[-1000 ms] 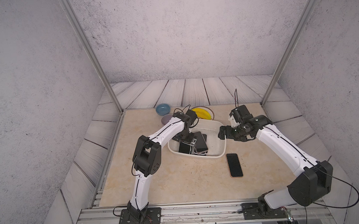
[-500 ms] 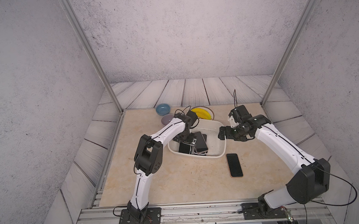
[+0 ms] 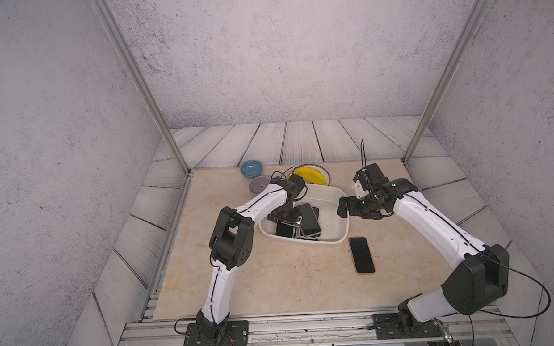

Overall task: Take the phone out of the storage box
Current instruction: Pick up the phone from the storage box.

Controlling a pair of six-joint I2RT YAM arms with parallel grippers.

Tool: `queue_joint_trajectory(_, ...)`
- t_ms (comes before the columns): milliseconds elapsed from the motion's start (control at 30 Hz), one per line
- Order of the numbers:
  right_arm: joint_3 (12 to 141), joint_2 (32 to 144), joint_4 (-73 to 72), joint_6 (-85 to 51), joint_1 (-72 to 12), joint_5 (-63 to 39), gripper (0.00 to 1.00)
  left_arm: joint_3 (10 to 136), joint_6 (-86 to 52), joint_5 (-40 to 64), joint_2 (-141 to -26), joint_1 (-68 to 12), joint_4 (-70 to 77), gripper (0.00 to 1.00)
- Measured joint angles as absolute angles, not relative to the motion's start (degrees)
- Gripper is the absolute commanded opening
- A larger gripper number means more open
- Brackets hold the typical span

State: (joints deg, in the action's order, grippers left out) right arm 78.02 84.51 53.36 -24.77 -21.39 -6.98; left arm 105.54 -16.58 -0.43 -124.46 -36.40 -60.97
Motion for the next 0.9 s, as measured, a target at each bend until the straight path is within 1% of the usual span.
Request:
queue_joint_trajectory(67, 78.0, 84.5, 53.4, -24.8, -21.3, -7.0, 1.0, 105.5, -16.8, -0.5, -124.5, -36.4, -61.0, 0.76)
queue_joint_trajectory(333, 77.7, 84.0, 53.4, -24.8, -21.3, -7.0, 1.0, 105.5, -17.0, -0.7, -124.2, -36.4, -61.1, 0.7)
queue_joint_trajectory(600, 77.8, 84.0, 53.3, -25.0, -21.2, -8.0, 1.0, 105.6, -16.5, -1.7, -121.6, -36.4, -63.2, 0.7)
queue_joint_trajectory(900, 79.7, 84.3, 51.2, -26.5, -21.2, -12.6, 1.0, 106.1, -16.5, -0.8, -111.4, -36.2, -66.4, 0.7)
